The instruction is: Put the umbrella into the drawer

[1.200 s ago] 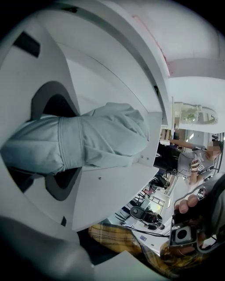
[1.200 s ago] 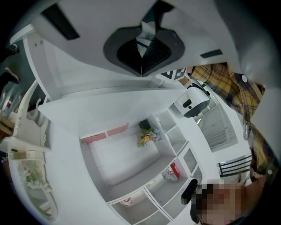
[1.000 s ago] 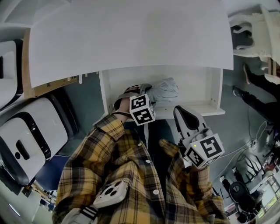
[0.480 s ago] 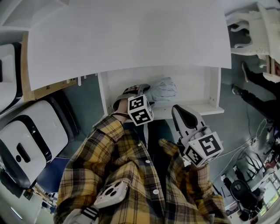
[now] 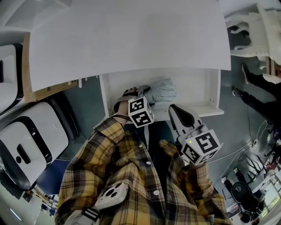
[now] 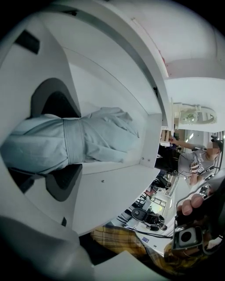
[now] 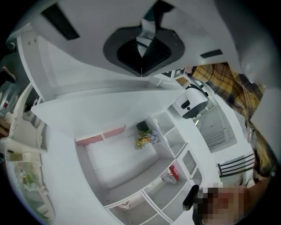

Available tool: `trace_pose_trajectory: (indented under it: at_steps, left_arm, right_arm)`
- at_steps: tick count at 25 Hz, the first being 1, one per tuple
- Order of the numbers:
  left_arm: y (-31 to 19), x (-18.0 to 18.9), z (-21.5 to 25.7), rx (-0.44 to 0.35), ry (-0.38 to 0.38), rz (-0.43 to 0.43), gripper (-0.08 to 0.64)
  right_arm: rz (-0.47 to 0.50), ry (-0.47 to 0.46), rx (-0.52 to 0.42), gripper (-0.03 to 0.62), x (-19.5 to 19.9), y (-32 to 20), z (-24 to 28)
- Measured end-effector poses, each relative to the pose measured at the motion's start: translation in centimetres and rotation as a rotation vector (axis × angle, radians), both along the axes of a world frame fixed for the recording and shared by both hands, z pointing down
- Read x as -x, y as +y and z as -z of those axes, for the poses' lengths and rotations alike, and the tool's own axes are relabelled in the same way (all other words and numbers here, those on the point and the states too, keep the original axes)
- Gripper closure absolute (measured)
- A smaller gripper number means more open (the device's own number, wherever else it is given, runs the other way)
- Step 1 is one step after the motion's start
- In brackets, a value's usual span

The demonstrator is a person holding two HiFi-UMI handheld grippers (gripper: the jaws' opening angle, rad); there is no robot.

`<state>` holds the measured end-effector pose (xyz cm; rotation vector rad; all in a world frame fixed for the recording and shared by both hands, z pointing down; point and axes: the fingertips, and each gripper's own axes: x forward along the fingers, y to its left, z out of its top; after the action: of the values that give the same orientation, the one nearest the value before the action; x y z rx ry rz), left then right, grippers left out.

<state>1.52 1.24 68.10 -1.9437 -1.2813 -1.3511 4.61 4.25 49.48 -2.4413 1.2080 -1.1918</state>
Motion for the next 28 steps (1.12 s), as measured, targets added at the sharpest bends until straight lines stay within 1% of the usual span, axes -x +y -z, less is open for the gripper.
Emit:
trace_pose_trajectory:
  at_steps: [7, 15, 20, 24, 28]
  left_arm:
    - [-0.5, 0.0, 0.4, -0.011, 0.011, -0.007, 0.232]
    - [-1.8, -0.3, 1.8, -0.05, 0.047, -0.002, 0.232]
    - [-2.7, -0.5, 3.4, -0.063, 0.086, 0.019, 0.232]
    - [-3.5, -1.0, 5.3, -0.07, 0.125, 0.069, 0.232]
    - [-4.3, -1.6, 7.9, -0.039, 0.164, 0.175, 0.232]
  right_arm:
    - [0.026, -0.013, 0.011, 0.575, -0.2, -0.7, -1.1]
    - [0.056, -0.006, 0.016, 0.575, -0.5, -2.1, -1.2]
    - [0.1, 0.002, 0.029, 0.575, -0.2, -3.1, -1.2]
    - [0.12, 0.016, 0.025, 0.575, -0.3, -3.7, -0.5]
    - [0.126, 0.037, 0.017, 0.575, -0.8, -4.1, 0.4]
